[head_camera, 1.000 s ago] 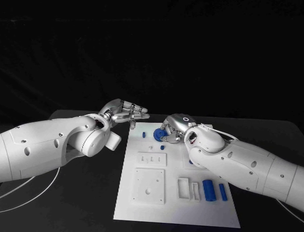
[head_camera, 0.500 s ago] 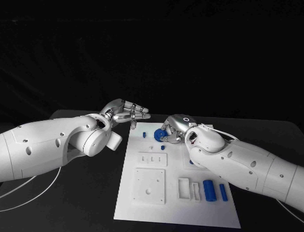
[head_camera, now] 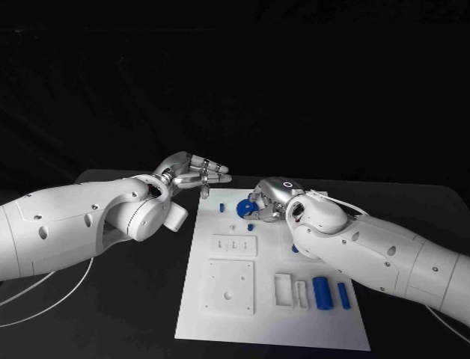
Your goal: Assemble the parts on the task board
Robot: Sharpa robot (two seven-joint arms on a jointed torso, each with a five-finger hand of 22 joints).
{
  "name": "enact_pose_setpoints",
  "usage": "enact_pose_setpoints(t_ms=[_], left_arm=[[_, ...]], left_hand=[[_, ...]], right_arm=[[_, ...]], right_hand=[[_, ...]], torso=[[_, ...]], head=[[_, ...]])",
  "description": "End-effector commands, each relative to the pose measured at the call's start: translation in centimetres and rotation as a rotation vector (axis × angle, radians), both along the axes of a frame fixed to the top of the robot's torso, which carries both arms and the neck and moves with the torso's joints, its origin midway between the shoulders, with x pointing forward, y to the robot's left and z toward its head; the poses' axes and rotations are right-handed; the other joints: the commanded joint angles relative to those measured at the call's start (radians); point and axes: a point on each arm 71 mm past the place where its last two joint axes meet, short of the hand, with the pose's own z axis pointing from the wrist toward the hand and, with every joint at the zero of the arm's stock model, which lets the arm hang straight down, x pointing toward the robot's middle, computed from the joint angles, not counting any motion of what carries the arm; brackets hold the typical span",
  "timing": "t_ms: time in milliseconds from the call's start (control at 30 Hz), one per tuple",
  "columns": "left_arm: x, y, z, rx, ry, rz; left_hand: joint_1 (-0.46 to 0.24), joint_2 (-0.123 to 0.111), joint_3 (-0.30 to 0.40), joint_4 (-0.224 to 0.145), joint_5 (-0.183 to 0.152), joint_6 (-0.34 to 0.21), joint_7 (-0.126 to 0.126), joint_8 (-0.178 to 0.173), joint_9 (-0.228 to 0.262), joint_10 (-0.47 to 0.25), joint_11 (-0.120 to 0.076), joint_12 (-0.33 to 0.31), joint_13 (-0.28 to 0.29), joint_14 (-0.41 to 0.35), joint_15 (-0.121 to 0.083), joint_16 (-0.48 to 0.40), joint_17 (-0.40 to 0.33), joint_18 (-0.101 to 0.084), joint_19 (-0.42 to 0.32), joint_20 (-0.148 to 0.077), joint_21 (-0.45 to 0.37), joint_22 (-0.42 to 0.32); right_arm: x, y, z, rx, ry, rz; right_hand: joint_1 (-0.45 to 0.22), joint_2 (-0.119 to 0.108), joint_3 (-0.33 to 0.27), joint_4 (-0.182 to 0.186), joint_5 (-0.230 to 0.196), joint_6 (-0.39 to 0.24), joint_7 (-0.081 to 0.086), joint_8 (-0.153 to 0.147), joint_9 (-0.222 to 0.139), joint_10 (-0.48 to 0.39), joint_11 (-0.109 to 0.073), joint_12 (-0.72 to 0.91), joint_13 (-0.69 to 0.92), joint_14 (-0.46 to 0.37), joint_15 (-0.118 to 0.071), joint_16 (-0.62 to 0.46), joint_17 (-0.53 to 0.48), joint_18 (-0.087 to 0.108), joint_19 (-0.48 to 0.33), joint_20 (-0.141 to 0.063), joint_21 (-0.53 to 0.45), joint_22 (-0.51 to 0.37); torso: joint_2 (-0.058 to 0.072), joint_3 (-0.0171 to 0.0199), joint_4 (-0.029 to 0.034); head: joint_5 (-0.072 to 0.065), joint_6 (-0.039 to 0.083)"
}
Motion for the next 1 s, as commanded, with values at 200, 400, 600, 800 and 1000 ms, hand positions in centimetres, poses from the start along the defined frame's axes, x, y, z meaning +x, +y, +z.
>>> enact_pose_setpoints(t_ms=[200,400,600,800,1000], left_arm=[[0.0,0.0,0.2,-0.009,-0.008,-0.004],[0.0,0.1,0.2,-0.009,-0.008,0.0],[0.0,0.3,0.2,-0.008,-0.008,0.003],[0.0,0.8,0.2,-0.007,-0.009,0.014],[0.0,1.2,0.2,-0.006,-0.011,0.022]], left_hand=[[0.001,0.012,0.006,0.0,0.003,-0.008,-0.002,-0.001,0.0,-0.009,0.001,0.001,0.002,0.002,-0.001,0.004,0.0,0.014,-0.005,0.002,0.004,-0.001],[0.001,0.012,0.006,0.0,0.003,-0.008,-0.002,-0.001,0.0,-0.009,0.001,0.001,0.002,0.002,-0.001,0.004,0.0,0.014,-0.005,0.002,0.004,-0.001],[0.001,0.012,0.006,0.0,0.003,-0.008,-0.002,-0.001,0.0,-0.009,0.001,0.001,0.002,0.002,-0.001,0.004,0.0,0.014,-0.005,0.002,0.004,-0.001],[0.002,0.012,0.006,0.001,0.003,-0.008,-0.002,-0.001,0.0,-0.009,0.002,0.0,0.002,0.002,0.0,0.004,-0.002,0.014,-0.005,0.003,0.004,-0.003],[0.002,0.012,0.006,0.001,0.003,-0.008,-0.002,-0.001,0.0,-0.009,0.002,0.0,0.002,0.002,0.0,0.004,-0.002,0.014,-0.005,0.003,0.004,-0.003]], right_arm=[[-0.3,-0.3,-0.2,-0.002,0.03,0.003],[-0.3,-0.8,-0.2,0.006,0.026,-0.007],[-0.5,-1.6,0.2,0.036,0.003,-0.015],[-0.7,-2.9,1.3,0.117,-0.025,-0.038],[-0.8,-5.0,2.7,0.188,-0.022,-0.062]], right_hand=[[0.007,-0.001,0.019,-0.001,-0.006,-0.003,0.0,0.001,0.001,0.003,0.005,0.006,0.027,-0.002,0.0,0.005,0.002,-0.001,0.058,-0.001,0.005,0.136],[0.002,0.001,0.027,0.002,0.003,-0.002,0.0,0.001,0.0,0.004,0.004,0.007,0.027,-0.002,0.0,0.005,0.002,-0.001,0.058,-0.001,0.005,0.136],[-0.002,0.002,0.053,-0.001,0.012,0.001,-0.001,0.001,-0.001,0.004,0.004,0.006,0.027,-0.002,0.0,0.004,0.001,-0.001,0.059,-0.001,0.007,0.136],[-0.008,-0.001,0.059,-0.006,0.044,-0.01,0.002,0.0,-0.005,0.0,0.005,-0.002,0.021,-0.004,0.001,-0.002,-0.005,-0.001,0.058,0.0,0.004,0.135],[-0.007,-0.004,0.055,-0.006,0.044,-0.011,0.002,0.001,-0.005,-0.002,0.005,-0.005,0.019,-0.004,0.001,-0.005,-0.007,0.0,0.057,0.0,0.002,0.135]], torso=[[0.0,0.0005,-0.0012],[0.0,0.0002,-0.0021],[0.0,0.0016,-0.0037],[-0.002,0.0043,-0.0132],[-0.006,0.0095,-0.0201]], head=[[0.002,0.0],[-0.001,0.001],[-0.001,0.004],[0.001,0.014],[0.003,0.019]])
